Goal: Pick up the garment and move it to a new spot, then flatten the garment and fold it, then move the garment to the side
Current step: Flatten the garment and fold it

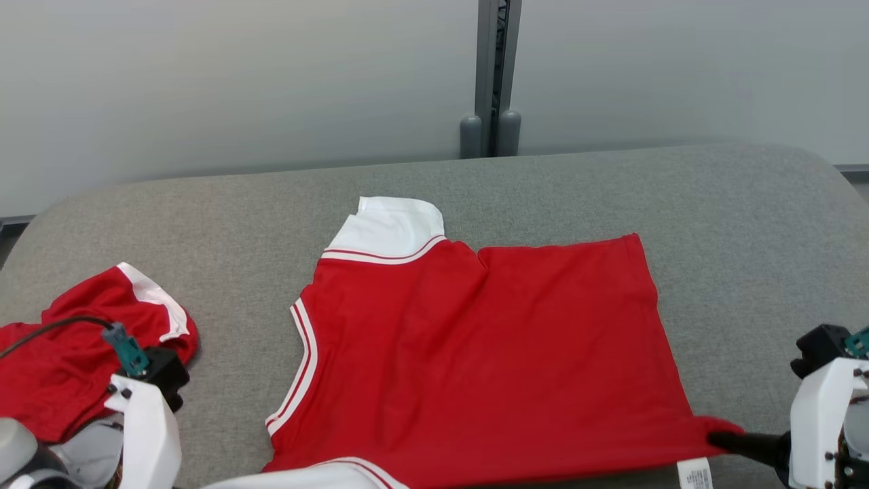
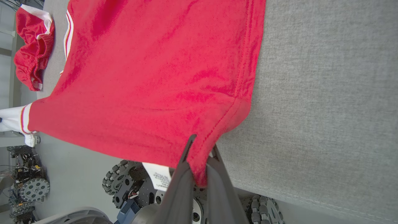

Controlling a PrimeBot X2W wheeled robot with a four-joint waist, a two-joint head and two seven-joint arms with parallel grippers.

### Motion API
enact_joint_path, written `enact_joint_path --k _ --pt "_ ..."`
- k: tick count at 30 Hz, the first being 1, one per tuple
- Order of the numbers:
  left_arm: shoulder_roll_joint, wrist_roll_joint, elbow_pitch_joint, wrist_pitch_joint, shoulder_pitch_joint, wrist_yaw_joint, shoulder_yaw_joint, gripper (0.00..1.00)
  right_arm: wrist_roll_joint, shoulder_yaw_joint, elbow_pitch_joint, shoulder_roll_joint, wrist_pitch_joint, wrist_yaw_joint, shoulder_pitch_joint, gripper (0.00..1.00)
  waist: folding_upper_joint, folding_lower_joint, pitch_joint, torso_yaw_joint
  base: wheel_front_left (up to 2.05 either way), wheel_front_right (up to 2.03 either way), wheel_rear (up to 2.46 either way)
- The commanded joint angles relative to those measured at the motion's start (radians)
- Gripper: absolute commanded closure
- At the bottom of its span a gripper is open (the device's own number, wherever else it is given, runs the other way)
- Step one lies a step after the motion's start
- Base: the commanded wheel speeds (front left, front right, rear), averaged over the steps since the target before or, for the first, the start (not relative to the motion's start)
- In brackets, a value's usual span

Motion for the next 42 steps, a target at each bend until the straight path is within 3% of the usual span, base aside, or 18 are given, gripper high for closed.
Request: enact_joint_path --k 1,6,16,23,24,25,26,30,35,42 --pt "0.007 -0.002 0.010 0.006 -0.021 -0.001 0.008 1.00 -0.009 -0.015 -0.003 0.003 0.008 0.002 -0.021 1.00 0.0000 0.0000 0.013 -0.006 0.00 0.00 0.00" --pt "-0.036 0.013 0.077 0.068 -0.112 -0.018 0.032 1.00 -0.111 -0.132 -0.022 0.117 0.093 0.002 -0.071 1.00 0.0000 0.0000 0.068 -0.021 0.00 0.00 0.00" --pt "-0.176 0.070 0.258 0.142 -0.289 -0.046 0.052 1.00 -0.321 -0.290 -0.079 0.346 0.247 0.002 -0.201 1.00 0.0000 0.0000 0.207 -0.058 0.00 0.00 0.00" --pt "-0.245 0.080 0.374 0.142 -0.349 -0.082 0.063 1.00 -0.406 -0.335 -0.095 0.435 0.288 0.002 -0.263 1.00 0.0000 0.0000 0.253 -0.070 0.00 0.00 0.00" --pt "-0.254 0.079 0.390 0.133 -0.350 -0.086 0.067 0.75 -0.413 -0.338 -0.096 0.441 0.289 0.002 -0.267 0.85 0.0000 0.0000 0.255 -0.071 0.00 0.00 0.00" --pt "-0.264 0.077 0.408 0.124 -0.349 -0.089 0.070 0.10 -0.420 -0.343 -0.098 0.448 0.287 0.002 -0.271 0.63 0.0000 0.0000 0.255 -0.071 0.00 0.00 0.00" --pt "-0.273 0.076 0.425 0.113 -0.345 -0.091 0.072 0.00 -0.425 -0.350 -0.100 0.453 0.278 0.002 -0.274 0.02 0.0000 0.0000 0.254 -0.071 0.00 0.00 0.00" --pt "-0.309 0.082 0.487 0.041 -0.326 -0.102 0.090 0.00 -0.438 -0.378 -0.096 0.470 0.253 0.002 -0.269 0.00 0.0000 0.0000 0.237 -0.067 0.00 0.00 0.00" --pt "-0.332 0.075 0.541 -0.062 -0.296 -0.153 0.122 0.00 -0.445 -0.426 -0.098 0.482 0.214 0.002 -0.240 0.00 0.0000 0.0000 0.195 -0.059 0.00 0.00 0.00" --pt "-0.337 0.130 0.571 -0.314 -0.238 -0.189 0.183 0.00 -0.423 -0.466 -0.143 0.482 0.058 0.002 -0.190 0.00 0.0000 0.0000 0.126 -0.046 0.00 0.00 0.00"
